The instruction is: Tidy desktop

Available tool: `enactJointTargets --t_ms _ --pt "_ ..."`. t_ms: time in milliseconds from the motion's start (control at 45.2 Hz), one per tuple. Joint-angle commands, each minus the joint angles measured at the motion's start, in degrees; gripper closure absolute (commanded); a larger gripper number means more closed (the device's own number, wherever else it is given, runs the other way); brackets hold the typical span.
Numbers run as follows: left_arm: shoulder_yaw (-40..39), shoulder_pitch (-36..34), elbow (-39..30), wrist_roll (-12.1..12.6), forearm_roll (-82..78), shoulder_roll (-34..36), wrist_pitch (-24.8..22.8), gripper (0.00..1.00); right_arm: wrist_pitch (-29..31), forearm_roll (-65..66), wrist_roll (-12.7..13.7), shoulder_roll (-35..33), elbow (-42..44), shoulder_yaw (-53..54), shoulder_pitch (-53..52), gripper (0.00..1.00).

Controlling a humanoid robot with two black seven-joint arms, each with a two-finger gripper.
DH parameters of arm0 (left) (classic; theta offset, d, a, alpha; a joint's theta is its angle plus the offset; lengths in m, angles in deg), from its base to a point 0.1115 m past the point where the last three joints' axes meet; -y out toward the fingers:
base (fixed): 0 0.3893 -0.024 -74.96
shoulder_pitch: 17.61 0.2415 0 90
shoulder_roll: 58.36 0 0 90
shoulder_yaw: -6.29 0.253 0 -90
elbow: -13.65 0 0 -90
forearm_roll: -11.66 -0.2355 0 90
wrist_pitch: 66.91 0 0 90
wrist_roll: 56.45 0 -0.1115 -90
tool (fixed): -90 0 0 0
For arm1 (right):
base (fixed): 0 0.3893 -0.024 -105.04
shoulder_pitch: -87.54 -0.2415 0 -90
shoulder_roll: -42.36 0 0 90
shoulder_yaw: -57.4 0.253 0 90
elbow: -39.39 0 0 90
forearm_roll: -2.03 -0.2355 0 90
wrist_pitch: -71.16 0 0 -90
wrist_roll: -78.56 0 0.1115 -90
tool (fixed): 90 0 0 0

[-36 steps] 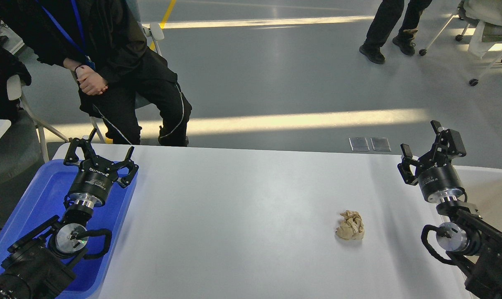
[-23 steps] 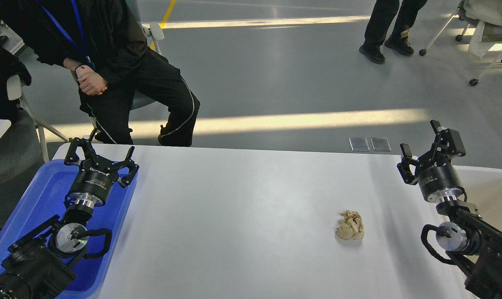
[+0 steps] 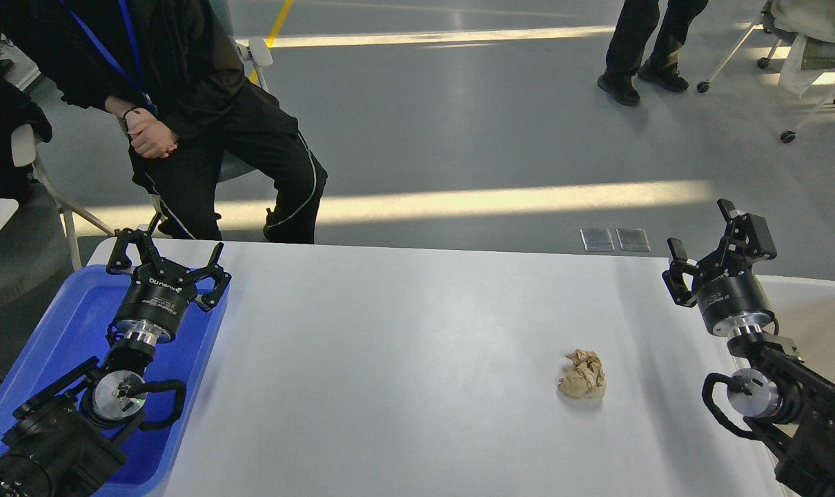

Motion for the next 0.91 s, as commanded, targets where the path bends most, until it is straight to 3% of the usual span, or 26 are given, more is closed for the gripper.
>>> enactJointTargets --t_ms 0,885 --pt "-0.01 0.0 0.0 -0.01 0.0 0.0 0.0 0.0 0.32 0.0 -0.08 -0.26 -0.32 0.36 0.5 0.0" --pt "-0.01 0.0 0.0 -0.01 0.0 0.0 0.0 0.0 -0.03 -0.79 0.01 -1.84 0.03 0.98 0.5 0.0"
